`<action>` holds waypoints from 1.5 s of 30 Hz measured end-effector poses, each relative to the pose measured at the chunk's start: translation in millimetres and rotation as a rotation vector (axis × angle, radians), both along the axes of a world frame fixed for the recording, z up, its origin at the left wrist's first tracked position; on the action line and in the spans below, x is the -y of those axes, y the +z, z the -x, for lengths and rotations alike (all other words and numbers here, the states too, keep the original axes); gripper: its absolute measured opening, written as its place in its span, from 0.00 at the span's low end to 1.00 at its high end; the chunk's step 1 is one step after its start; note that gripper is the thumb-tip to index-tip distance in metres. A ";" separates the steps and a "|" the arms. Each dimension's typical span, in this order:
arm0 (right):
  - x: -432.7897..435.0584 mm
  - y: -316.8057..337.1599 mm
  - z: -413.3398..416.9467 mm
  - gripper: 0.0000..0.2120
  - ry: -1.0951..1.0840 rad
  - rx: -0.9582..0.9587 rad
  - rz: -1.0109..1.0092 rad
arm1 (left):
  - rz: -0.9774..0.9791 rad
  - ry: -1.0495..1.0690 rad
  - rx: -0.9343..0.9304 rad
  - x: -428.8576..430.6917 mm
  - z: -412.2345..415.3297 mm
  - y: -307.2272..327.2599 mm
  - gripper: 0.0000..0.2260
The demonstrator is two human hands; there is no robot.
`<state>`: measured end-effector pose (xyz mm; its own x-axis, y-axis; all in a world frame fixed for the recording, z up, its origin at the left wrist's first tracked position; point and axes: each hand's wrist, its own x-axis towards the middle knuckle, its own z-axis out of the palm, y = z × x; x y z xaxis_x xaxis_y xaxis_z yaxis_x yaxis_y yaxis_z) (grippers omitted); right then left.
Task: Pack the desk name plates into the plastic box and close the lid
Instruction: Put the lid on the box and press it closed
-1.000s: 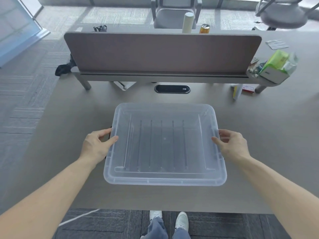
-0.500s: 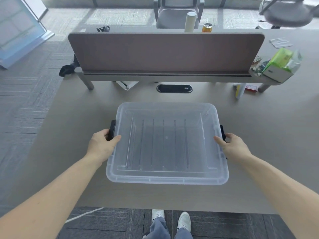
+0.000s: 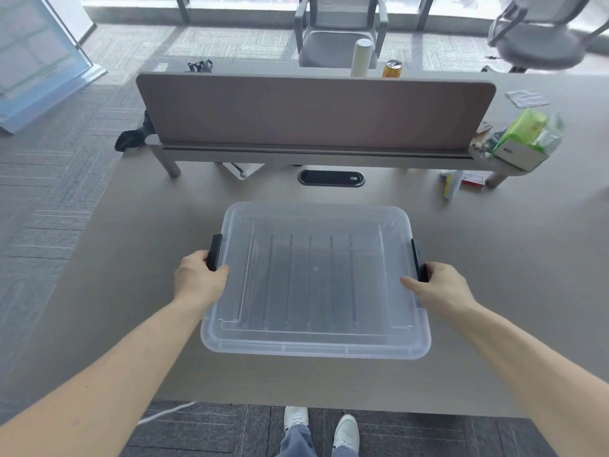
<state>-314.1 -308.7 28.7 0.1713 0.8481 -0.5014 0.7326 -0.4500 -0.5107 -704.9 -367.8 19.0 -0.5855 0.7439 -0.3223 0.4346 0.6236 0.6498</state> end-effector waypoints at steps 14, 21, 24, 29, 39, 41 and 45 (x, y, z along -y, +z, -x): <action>1.9 8.4 13.7 0.17 -0.016 0.084 0.010 | 0.058 -0.060 -0.188 0.9 -11.4 1.2 0.04; 2.1 15.7 17.7 0.19 -0.016 0.102 0.018 | 0.070 -0.065 -0.178 -0.2 -10.6 1.3 0.05; 3.4 18.3 21.2 0.19 0.000 0.122 0.007 | 0.076 -0.068 -0.181 -0.4 -10.4 1.1 0.05; 5.9 19.4 30.0 0.23 0.035 0.175 -0.005 | 0.083 -0.072 -0.184 1.3 -12.8 3.1 0.04; 11.8 21.3 38.9 0.40 0.360 0.113 -0.258 | -0.128 -0.356 -0.202 -3.1 -24.4 19.5 0.33; 9.6 24.3 52.7 0.38 0.574 0.143 -0.355 | -0.133 -0.615 -0.271 -13.1 -36.8 24.0 0.33; -1.2 18.4 83.8 0.36 0.889 0.229 -0.321 | 0.020 -1.010 -0.420 -29.4 -65.5 17.0 0.35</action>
<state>-397.9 -307.5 47.1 -0.5330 0.8059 -0.2576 0.8348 0.4515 -0.3149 -639.4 -338.4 36.0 0.2257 0.9398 -0.2567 0.9363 -0.1365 0.3236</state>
